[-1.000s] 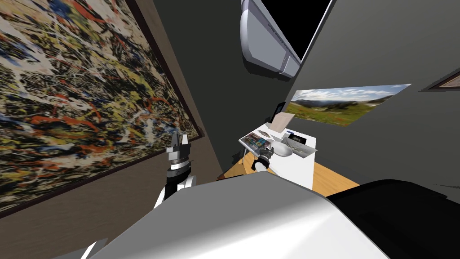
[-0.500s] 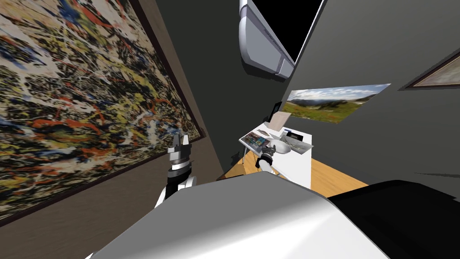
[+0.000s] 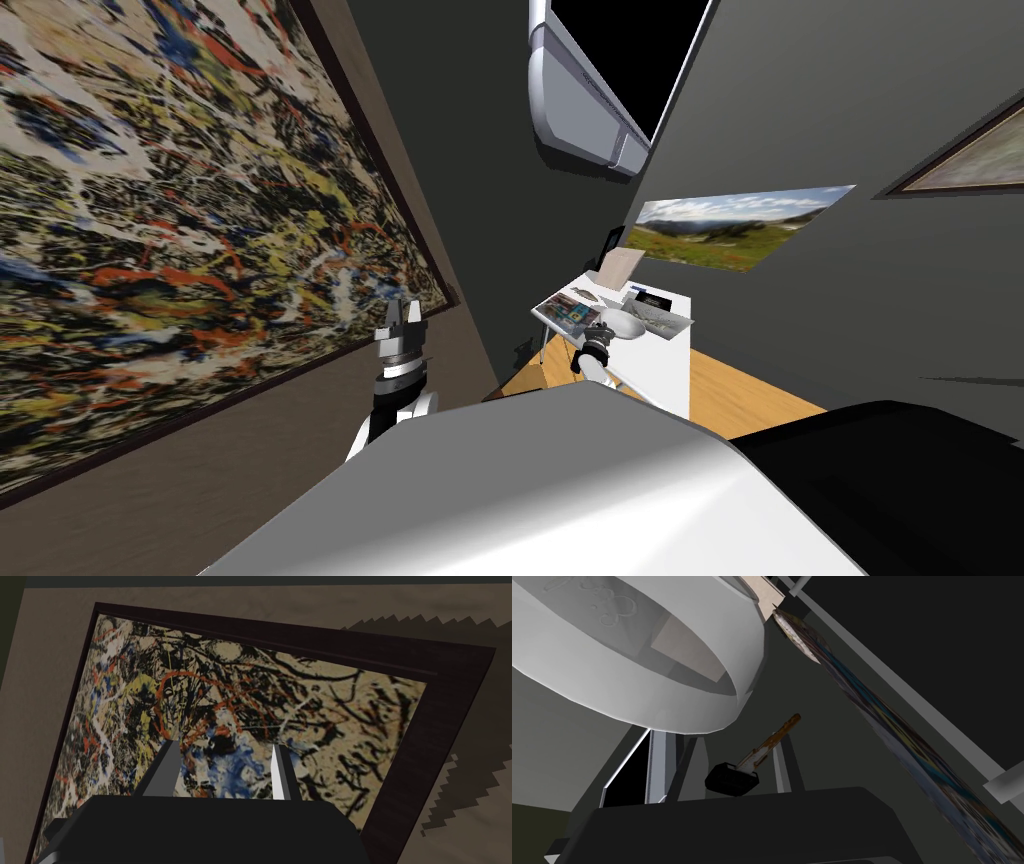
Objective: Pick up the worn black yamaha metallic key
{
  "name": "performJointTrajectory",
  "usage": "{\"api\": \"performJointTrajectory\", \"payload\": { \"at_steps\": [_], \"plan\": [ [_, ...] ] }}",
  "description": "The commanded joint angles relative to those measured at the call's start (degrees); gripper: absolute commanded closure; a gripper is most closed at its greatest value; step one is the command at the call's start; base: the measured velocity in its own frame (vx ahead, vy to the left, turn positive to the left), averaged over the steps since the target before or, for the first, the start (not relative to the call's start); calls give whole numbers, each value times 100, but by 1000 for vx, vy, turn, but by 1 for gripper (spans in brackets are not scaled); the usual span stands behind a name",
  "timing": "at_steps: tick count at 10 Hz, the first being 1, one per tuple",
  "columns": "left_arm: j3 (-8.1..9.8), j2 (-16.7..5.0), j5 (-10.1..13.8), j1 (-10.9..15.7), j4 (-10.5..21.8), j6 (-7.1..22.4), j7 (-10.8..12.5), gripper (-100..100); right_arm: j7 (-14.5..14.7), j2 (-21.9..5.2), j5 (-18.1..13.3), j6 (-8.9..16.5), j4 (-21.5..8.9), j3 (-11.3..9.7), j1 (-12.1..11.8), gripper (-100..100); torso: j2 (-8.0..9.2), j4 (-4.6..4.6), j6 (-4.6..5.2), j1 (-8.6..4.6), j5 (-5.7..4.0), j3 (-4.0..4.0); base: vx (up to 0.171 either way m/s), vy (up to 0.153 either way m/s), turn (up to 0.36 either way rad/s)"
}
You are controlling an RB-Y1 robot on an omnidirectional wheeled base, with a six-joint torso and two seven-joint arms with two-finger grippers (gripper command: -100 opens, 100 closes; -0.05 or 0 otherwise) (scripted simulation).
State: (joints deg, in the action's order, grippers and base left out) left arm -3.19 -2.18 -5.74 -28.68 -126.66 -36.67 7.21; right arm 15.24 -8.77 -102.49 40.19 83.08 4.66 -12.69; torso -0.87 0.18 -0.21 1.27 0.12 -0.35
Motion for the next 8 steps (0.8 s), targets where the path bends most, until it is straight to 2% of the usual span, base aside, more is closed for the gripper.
{"api": "performJointTrajectory", "payload": {
  "at_steps": [1,2,3,4,8],
  "plan": [
    [0,0,0,0,0,0,0,0,0,0,0,0,0,0,0,100,0,0,0,0,0,0,0,0,0],
    [0,0,0,0,0,0,0,0,-1,0,0,0,0,0,0,100,-3,-1,0,1,1,-2,0,0,0],
    [0,0,0,0,0,0,0,0,-2,1,1,0,1,0,1,0,-4,-2,0,2,1,-3,0,0,0],
    [0,0,0,0,0,0,0,0,160,211,-58,258,157,-192,-125,100,-5,-2,0,2,1,-3,-4,-76,158],
    [1,-1,0,0,0,0,0,0,322,561,-213,724,422,-561,-411,100,-6,-5,2,-31,-5,-5,-6,-104,92]
  ]
}}
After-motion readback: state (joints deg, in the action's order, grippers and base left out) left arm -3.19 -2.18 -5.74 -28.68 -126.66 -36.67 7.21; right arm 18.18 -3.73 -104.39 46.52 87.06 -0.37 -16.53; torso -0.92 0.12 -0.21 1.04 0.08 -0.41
